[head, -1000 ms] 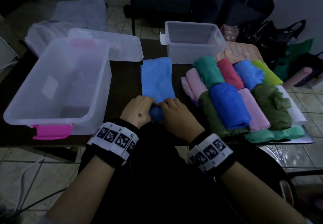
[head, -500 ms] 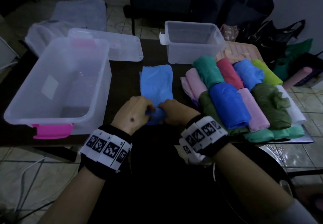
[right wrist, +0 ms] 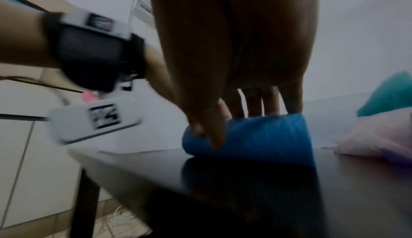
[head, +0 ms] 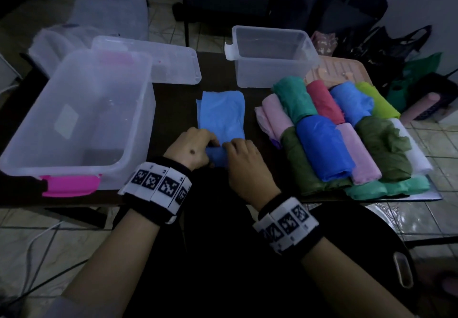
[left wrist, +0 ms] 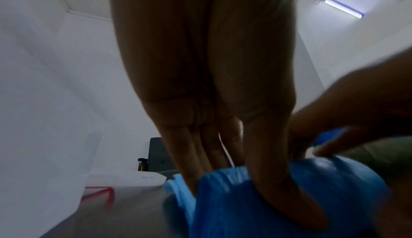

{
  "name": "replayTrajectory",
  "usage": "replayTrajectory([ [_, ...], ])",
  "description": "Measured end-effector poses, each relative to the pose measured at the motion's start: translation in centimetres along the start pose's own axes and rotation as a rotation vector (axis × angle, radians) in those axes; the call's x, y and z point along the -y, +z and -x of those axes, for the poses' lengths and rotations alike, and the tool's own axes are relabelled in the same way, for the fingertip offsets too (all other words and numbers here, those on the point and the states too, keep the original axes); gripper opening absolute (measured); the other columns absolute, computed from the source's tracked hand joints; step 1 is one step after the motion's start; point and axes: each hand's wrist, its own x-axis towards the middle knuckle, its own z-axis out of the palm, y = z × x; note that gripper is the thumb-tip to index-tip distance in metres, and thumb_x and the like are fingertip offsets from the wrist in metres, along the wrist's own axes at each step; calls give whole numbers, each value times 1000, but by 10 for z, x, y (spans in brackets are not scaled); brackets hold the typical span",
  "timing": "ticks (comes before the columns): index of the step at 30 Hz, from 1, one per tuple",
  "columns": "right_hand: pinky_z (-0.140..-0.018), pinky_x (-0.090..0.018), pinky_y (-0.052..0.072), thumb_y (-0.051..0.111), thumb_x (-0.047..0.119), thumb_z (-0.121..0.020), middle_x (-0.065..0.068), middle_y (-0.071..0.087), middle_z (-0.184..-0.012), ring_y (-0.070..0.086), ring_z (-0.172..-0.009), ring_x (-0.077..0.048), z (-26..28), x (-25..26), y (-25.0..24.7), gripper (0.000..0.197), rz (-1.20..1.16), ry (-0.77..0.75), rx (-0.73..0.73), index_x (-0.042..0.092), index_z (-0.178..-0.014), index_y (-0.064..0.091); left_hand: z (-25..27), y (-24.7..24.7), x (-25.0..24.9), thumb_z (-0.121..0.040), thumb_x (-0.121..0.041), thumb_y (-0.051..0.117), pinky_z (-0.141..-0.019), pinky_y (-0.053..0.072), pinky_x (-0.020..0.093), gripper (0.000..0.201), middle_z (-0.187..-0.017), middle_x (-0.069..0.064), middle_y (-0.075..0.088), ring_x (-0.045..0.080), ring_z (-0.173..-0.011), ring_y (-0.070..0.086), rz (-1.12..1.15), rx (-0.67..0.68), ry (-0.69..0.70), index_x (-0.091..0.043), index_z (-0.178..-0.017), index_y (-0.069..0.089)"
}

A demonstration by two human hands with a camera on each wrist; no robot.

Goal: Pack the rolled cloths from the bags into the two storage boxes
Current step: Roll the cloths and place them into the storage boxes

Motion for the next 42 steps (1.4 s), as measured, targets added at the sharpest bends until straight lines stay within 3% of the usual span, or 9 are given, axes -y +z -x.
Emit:
replayTrajectory([
  [4, -87, -45, 52, 72, 14, -68, -15, 63, -99, 63, -92, -33, 19, 2, 20, 42, 46, 31, -112, 3, -107, 63, 2, -2, -7, -74, -17, 78, -94, 47, 31, 44, -118, 0, 62, 18, -108, 58, -50, 120, 12, -21, -116, 64],
  [8, -75, -35, 52, 36, 19, -78, -7, 62, -89, 63, -83, -27, 21, 2, 6, 36, 72, 7, -128, 11, -98, 66, 4, -4, -9, -78, -21, 75, -100, 45, 32, 49, -124, -1, 60, 15, -113, 55, -39, 255, 12, -19, -125, 59],
  [12, -98, -40, 35, 51, 20, -91, -10, 46, -129, 41, -122, -28, -3, -9, -22, 43, 81, -60, 242, 13, -133, 44, 10, -6, -6, -76, -20, 77, -100, 42, 29, 58, -127, 2, 56, 17, -117, 52, 60, 95, 14, -17, -129, 54],
  [18, -101, -35, 36, 59, 23, -90, -10, 49, -135, 47, -124, -27, -60, -23, -40, 48, -86, -6, 593, 11, -135, 47, 15, 3, -5, -79, -14, 71, -98, 45, 34, 48, -125, 2, 56, 18, -113, 55, 22, -9, 42, -20, -125, 56],
  [23, -102, -30, 35, 67, 25, -85, -8, 46, -137, 46, -123, -23, -70, -36, -36, 57, -256, 75, 547, 14, -135, 41, 9, 10, -6, -72, -13, 76, -101, 41, 38, 67, -132, 5, 47, 22, -122, 47, -41, -9, 28, -16, -132, 46],
  [31, -97, -33, 33, 50, 17, -92, -10, 47, -128, 42, -117, -27, -19, -19, -11, 40, -54, -81, 30, 10, -131, 45, -3, -4, -7, -74, -10, 76, -95, 42, 31, 58, -131, 5, 54, 23, -118, 52, -3, 4, -51, -20, -127, 55],
  [35, -109, -41, 29, 67, 27, -81, -15, 48, -133, 43, -125, -31, 5, -13, 1, 65, -29, -80, 76, 5, -137, 41, -4, -8, -11, -73, -13, 78, -97, 46, 34, 48, -121, 2, 61, 19, -112, 56, -48, 151, -55, -19, -118, 62],
  [38, -85, -40, 50, 79, 20, -64, -14, 64, -100, 63, -93, -32, 19, -6, 8, 52, 64, -39, 10, 4, -110, 62, 2, -5, -12, -77, -16, 75, -100, 44, 37, 49, -124, 1, 58, 18, -115, 54, -45, 276, -56, -19, -123, 59],
  [42, -92, -38, 39, 61, 24, -86, -9, 53, -120, 49, -112, -28, 15, -4, -9, 43, 47, -74, 129, 11, -125, 49, 11, -6, -9, -78, -18, 74, -103, 41, 34, 53, -130, 0, 56, 16, -118, 52, -2, 262, -19, -19, -127, 56],
])
